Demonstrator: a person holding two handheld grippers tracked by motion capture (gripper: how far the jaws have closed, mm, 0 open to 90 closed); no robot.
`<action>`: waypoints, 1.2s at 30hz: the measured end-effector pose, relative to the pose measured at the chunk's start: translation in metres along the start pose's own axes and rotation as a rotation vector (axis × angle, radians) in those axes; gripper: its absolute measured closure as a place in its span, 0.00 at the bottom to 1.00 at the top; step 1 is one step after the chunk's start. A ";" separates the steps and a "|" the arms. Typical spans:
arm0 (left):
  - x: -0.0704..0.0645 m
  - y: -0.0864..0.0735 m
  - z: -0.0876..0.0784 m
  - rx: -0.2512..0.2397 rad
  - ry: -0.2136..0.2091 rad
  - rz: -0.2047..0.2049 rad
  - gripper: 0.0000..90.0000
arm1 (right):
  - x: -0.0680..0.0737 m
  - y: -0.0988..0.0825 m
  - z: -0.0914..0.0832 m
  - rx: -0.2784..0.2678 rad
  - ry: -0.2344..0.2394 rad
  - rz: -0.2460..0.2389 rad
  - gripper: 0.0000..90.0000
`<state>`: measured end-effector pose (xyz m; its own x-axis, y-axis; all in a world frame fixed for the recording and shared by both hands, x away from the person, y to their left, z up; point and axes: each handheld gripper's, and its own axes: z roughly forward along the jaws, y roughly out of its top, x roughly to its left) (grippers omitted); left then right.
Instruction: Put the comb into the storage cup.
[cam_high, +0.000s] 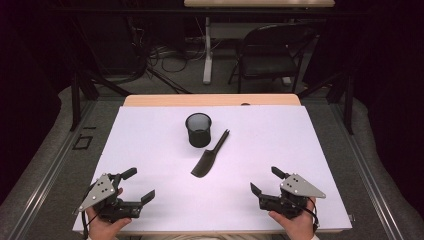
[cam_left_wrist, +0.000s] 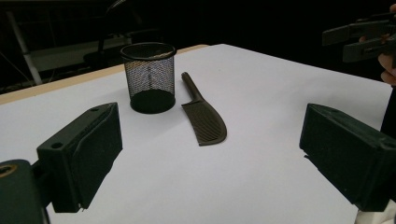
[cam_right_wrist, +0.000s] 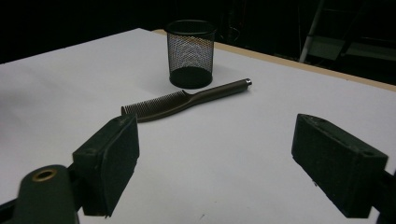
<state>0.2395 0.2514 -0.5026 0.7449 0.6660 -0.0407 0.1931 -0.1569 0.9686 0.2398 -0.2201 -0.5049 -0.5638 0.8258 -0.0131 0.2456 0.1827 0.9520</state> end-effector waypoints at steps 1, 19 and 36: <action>0.000 0.000 0.000 -0.001 -0.003 0.000 0.07 | 0.000 0.000 0.001 0.009 0.001 -0.004 0.18; -0.003 -0.001 0.000 0.015 0.016 -0.002 0.09 | -0.015 0.022 0.041 0.103 0.043 0.025 0.44; -0.001 -0.003 0.002 0.025 0.013 -0.023 0.10 | -0.027 0.049 0.092 0.170 0.028 0.050 0.42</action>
<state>0.2393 0.2499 -0.5057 0.7316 0.6792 -0.0590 0.2259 -0.1599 0.9609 0.3400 -0.1847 -0.4864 -0.5689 0.8212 0.0441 0.4022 0.2311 0.8859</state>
